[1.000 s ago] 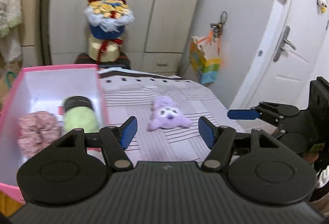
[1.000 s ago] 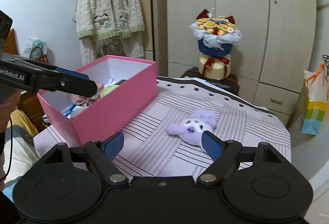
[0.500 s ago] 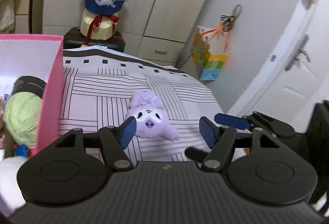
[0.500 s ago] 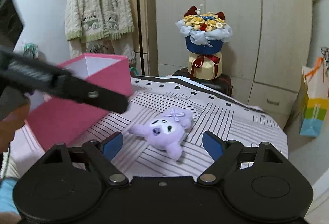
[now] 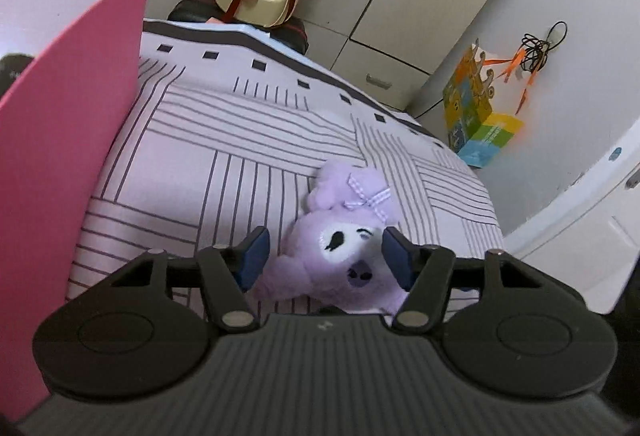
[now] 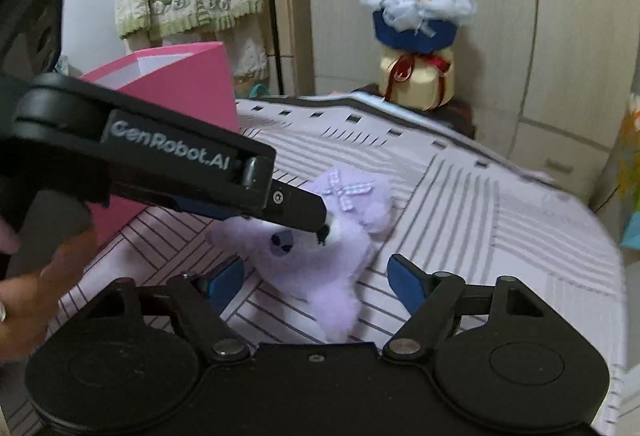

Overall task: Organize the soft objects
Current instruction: 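Move the left tool back to the lavender plush on the bed, then close the left tool on the lavender plush's head, then carry the lavender plush with the left tool into the pink box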

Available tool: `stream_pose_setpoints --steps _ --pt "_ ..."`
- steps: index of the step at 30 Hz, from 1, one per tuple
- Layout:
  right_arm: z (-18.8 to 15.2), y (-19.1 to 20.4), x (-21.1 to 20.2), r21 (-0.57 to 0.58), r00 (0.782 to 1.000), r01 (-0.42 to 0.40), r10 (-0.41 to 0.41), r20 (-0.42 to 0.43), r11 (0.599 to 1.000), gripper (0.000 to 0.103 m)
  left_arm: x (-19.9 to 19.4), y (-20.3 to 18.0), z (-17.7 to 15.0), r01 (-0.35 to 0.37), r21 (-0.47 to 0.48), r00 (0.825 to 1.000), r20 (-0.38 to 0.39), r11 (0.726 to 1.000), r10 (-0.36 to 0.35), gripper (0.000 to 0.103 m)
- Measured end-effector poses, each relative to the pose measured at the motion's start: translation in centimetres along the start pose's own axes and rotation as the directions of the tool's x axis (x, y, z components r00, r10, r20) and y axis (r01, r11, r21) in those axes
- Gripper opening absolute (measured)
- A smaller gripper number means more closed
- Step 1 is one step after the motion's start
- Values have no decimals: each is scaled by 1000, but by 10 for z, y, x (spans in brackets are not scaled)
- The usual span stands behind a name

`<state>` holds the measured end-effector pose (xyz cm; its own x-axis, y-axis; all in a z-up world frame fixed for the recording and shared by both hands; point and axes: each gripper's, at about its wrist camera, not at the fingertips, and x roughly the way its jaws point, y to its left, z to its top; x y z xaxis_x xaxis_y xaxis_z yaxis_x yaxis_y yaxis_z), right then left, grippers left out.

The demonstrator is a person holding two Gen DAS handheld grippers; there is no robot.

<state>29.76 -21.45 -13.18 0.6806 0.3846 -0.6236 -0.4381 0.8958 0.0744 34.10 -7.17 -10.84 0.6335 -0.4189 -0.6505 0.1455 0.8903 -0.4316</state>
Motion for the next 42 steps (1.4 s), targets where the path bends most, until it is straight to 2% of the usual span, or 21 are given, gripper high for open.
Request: stream_pose_setpoints --steps 4,7,9,14,17,22,28,33,42 --pt "-4 -1 12 39 999 -38 38 3 998 77 5 -1 -4 7 16 1000 -14 1000 -7 52" --pt "-8 5 15 9 1000 -9 9 4 1000 75 4 -3 -8 12 38 1000 -1 999 -12 45" --pt "-12 14 15 -38 1000 27 -27 14 999 72 4 -3 -9 13 40 1000 1 999 -13 45" --pt "-14 15 10 -9 999 36 -36 25 999 62 2 -3 -12 20 51 1000 10 998 -20 43" --pt "-18 20 5 -15 998 51 -50 40 999 59 -4 -6 -15 30 72 999 17 997 -32 43" --pt "-19 27 -10 32 997 59 -61 42 998 60 -17 -13 -22 41 97 999 12 994 -43 43" --pt "-27 46 -33 71 995 83 -86 43 994 66 -41 -25 -32 53 151 999 -15 987 -51 45" --pt "-34 61 -52 106 997 67 -71 40 992 69 -66 -36 -48 39 236 999 -27 971 -33 48" --pt "-45 87 -88 124 1000 19 -20 7 992 68 -113 -30 -66 98 265 992 -100 959 -74 48"
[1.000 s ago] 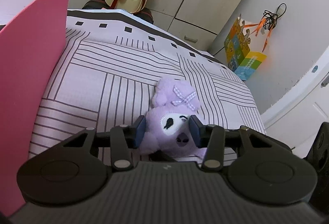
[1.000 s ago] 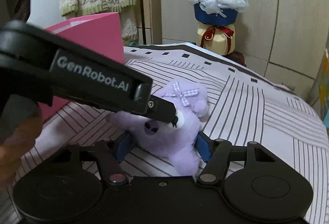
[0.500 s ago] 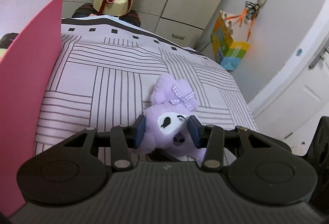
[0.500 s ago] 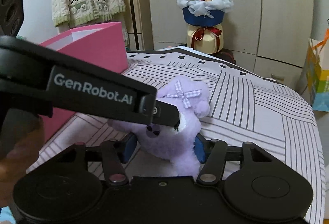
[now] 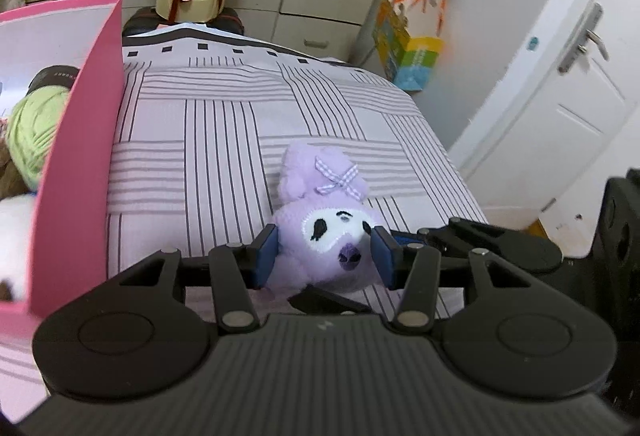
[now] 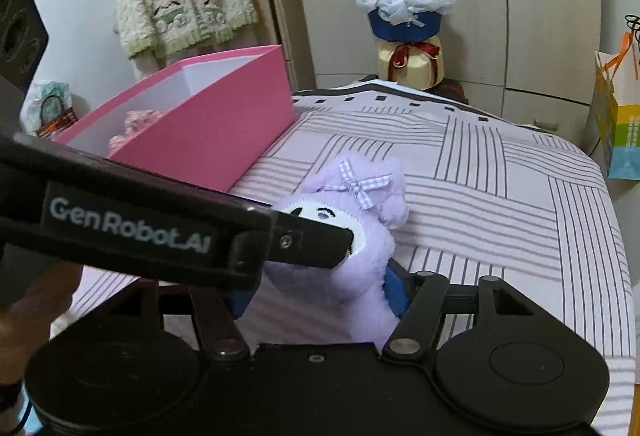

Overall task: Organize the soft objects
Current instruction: 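Carry the lavender plush with the left tool into the pink box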

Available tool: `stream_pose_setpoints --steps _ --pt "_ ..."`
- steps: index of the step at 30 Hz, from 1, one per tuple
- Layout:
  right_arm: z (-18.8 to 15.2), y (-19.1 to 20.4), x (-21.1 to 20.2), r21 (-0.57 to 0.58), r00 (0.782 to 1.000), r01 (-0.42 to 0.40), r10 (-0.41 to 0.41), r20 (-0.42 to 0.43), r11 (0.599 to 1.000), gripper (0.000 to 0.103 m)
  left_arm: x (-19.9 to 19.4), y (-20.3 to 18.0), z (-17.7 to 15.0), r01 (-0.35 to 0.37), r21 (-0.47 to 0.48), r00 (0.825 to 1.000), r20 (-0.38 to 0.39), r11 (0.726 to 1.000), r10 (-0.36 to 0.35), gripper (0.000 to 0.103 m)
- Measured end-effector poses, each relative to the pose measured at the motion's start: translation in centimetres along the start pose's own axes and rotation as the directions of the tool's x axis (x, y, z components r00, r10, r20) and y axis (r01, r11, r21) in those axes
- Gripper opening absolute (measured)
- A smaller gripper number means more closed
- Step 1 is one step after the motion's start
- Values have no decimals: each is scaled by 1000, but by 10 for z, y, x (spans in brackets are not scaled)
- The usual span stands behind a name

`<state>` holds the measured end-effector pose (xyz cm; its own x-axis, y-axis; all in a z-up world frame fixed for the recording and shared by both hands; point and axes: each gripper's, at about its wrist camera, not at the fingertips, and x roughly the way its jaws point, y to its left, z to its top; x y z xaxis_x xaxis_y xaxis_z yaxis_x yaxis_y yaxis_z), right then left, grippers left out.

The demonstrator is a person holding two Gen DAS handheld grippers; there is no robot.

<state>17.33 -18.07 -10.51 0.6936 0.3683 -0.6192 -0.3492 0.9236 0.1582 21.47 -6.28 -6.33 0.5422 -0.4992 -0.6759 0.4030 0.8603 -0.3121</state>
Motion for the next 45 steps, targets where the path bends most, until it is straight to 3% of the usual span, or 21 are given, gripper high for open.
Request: stream_pose_setpoints --steps 14,23,29,36,45 --pt "5 53 -71 -78 992 -129 128 -22 989 67 -97 8 -36 124 24 991 38 992 -125 48" --pt "30 101 -83 -192 980 -182 194 47 964 67 -154 30 -34 69 44 985 157 997 -75 48" --pt "54 130 -60 -257 962 -223 255 98 940 67 -175 60 -23 -17 27 973 231 999 11 50" --pt "86 150 -16 -294 947 -261 303 107 919 67 -178 103 -1 -75 -23 961 264 997 79 50" --pt "124 156 58 -310 935 -324 352 37 894 67 -154 166 31 -130 -109 963 225 986 151 50"
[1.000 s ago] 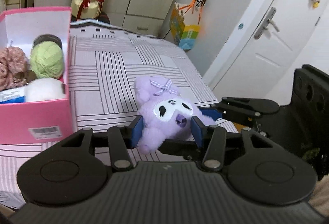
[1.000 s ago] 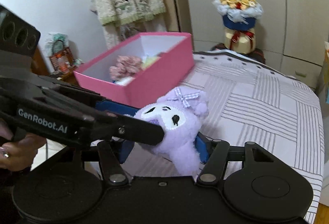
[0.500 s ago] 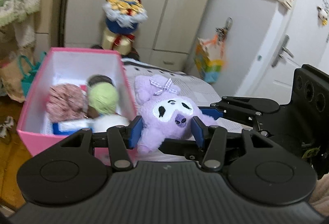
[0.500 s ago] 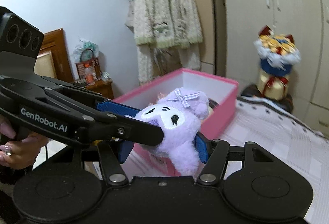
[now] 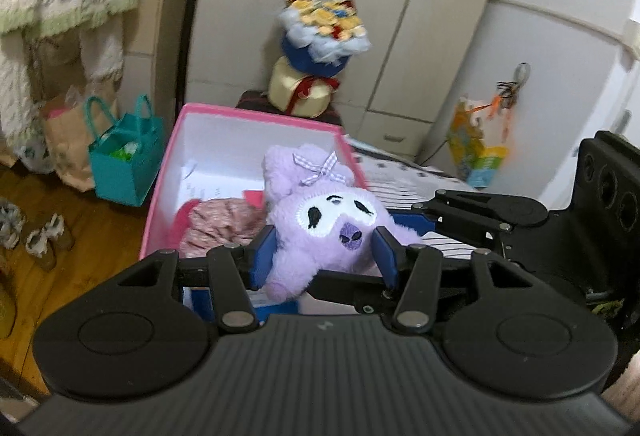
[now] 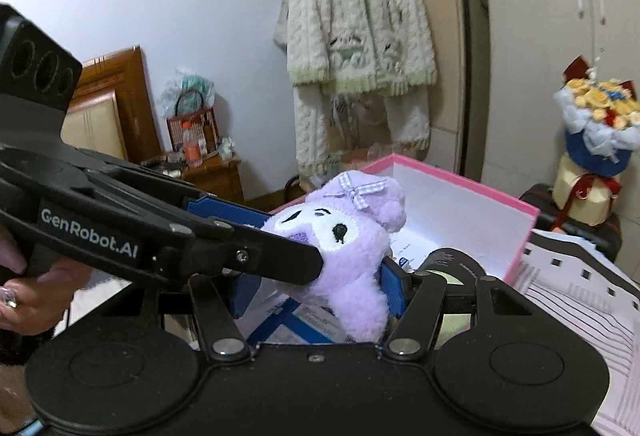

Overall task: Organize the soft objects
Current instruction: 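Carry the lavender plush with the left tool into the pink box, then open the left tool to release the lavender plush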

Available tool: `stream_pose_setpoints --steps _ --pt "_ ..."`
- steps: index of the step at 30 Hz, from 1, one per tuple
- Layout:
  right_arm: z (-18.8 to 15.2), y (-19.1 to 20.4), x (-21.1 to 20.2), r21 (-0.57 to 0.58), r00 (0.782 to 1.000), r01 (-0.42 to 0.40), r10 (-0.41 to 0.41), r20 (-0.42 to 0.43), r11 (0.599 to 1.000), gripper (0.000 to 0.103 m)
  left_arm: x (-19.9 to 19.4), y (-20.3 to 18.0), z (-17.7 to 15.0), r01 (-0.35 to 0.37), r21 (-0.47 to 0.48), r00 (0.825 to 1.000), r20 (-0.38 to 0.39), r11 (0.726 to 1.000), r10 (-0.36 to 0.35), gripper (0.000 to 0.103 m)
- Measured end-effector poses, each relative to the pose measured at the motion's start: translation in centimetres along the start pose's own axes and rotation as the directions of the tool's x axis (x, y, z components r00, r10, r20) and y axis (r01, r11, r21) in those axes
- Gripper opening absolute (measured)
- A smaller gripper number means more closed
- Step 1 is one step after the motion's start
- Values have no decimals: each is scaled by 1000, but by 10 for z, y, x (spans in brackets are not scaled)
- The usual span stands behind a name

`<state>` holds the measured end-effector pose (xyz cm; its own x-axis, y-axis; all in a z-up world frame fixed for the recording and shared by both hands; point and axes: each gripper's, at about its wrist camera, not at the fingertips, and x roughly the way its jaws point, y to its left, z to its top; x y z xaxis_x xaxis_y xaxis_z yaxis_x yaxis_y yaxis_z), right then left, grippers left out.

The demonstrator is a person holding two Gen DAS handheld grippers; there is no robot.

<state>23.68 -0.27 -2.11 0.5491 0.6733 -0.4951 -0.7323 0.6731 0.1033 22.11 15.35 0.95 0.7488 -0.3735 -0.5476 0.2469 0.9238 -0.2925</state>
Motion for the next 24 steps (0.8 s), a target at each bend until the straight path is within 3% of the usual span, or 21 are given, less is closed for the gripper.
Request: stream_pose_setpoints --steps 7,15,20,24 --pt "8 -18 50 52 993 -25 31 -114 998 67 34 36 7 -19 -50 997 -80 999 15 50" --pt "11 -15 74 4 974 -20 21 -226 1000 68 44 40 4 -71 -22 991 -117 997 68 52" --pt "-1 -14 36 -19 987 -26 22 -157 999 76 35 30 -5 -101 47 989 -102 994 105 55" --pt "-19 -1 10 -30 995 20 -23 -98 999 76 24 30 -12 -84 7 991 -103 996 85 55"
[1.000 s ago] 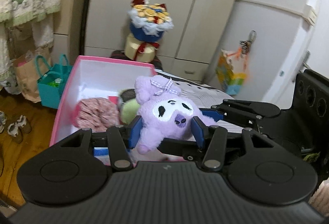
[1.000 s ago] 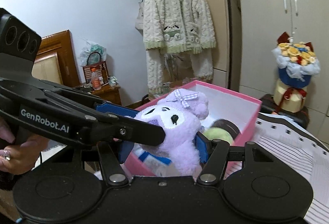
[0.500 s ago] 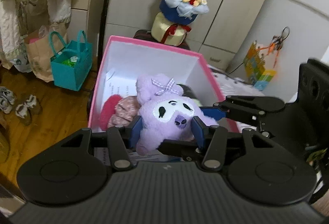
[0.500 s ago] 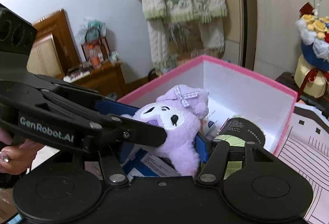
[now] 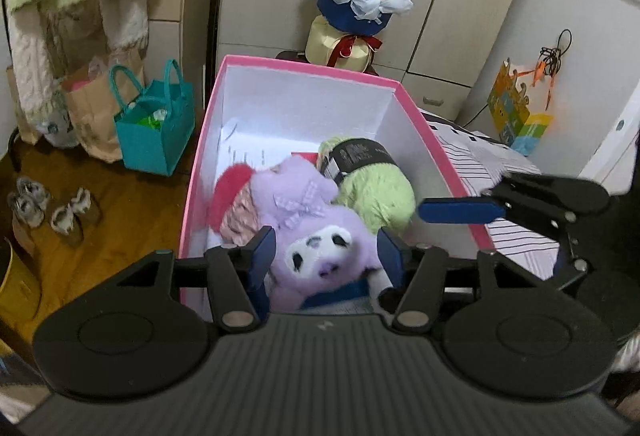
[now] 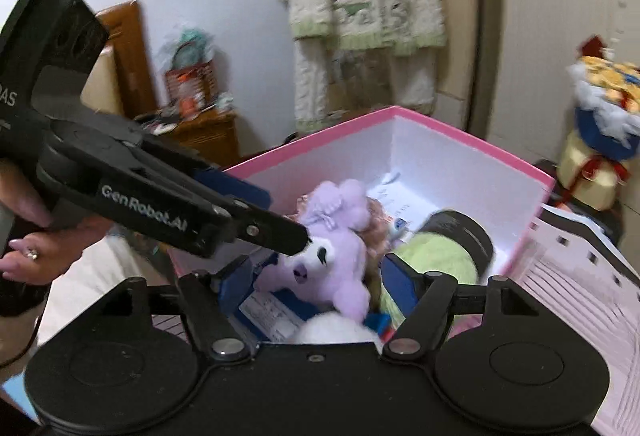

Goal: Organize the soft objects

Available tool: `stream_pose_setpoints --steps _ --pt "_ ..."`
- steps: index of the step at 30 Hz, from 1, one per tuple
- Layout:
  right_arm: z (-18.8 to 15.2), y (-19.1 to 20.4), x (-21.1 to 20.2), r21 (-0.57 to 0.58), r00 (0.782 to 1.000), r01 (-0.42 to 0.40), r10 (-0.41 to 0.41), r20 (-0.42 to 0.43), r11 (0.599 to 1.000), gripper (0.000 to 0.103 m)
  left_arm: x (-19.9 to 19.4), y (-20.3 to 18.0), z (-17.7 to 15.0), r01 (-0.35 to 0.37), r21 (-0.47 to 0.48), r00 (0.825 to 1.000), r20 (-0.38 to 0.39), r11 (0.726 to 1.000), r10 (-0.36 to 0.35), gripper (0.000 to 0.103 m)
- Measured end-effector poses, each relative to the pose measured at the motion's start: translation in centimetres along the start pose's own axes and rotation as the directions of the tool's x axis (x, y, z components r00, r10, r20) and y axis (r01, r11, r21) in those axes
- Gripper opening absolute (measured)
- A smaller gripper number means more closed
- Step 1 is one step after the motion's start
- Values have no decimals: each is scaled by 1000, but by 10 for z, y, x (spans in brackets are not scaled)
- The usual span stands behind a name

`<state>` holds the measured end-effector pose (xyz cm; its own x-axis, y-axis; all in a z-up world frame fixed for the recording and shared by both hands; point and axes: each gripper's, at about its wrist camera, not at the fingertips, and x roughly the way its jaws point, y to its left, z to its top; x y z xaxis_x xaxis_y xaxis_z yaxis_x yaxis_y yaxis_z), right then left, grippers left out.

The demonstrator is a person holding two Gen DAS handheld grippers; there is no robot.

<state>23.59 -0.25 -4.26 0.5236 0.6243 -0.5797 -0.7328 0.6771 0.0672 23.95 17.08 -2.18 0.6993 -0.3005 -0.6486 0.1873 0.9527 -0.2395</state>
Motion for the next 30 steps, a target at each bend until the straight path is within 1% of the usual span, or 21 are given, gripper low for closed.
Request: stream_pose_setpoints --steps 2,4,8,11,15,17,19,20,22,23,24,25,26,29,30 --pt "-6 0 -13 34 999 3 -4 32 999 76 -10 -5 -4 3 10 1000 15 1000 -3 55" --pt "-12 2 -30 57 997 26 -30 66 998 76 -22 -12 -8 12 26 999 34 1000 -13 55" --pt "-22 8 -62 87 990 87 -95 102 992 76 -42 -28 -17 35 70 996 74 997 -40 59" --pt "-37 13 -76 111 984 129 -141 111 985 76 -48 -38 -28 41 62 997 68 997 -46 59" --pt "-51 15 -100 157 973 175 -195 124 972 78 -58 -54 -41 50 87 996 75 995 -57 59" --pt "-54 18 -117 175 962 210 -235 140 962 79 -66 -62 -45 51 92 994 87 994 -59 61" --pt "-56 19 -132 195 956 239 -266 125 951 84 -74 -72 -48 39 101 994 94 994 -49 62" --pt "-56 21 -139 197 956 252 -275 100 947 85 -76 -78 -50 29 113 995 94 993 -40 63" --pt "-58 26 -151 183 958 259 -276 73 948 88 -80 -90 -56 12 162 996 81 987 -25 64" --pt "-61 29 -157 184 958 264 -280 68 947 91 -81 -93 -57 4 165 997 81 986 -17 64" --pt "-63 31 -163 187 956 272 -287 60 944 93 -83 -97 -58 -2 165 997 82 986 -12 67" --pt "-65 33 -168 189 953 285 -300 54 940 93 -85 -101 -60 -3 170 996 86 985 -12 72" --pt "-66 35 -172 188 947 302 -316 50 935 95 -87 -105 -61 -4 176 995 95 984 -13 74" --pt "-71 39 -185 195 928 353 -369 50 915 102 -94 -115 -64 -15 198 992 127 980 -11 86" --pt "-72 40 -187 191 925 365 -379 42 911 103 -95 -118 -64 -18 200 991 132 980 -9 87"
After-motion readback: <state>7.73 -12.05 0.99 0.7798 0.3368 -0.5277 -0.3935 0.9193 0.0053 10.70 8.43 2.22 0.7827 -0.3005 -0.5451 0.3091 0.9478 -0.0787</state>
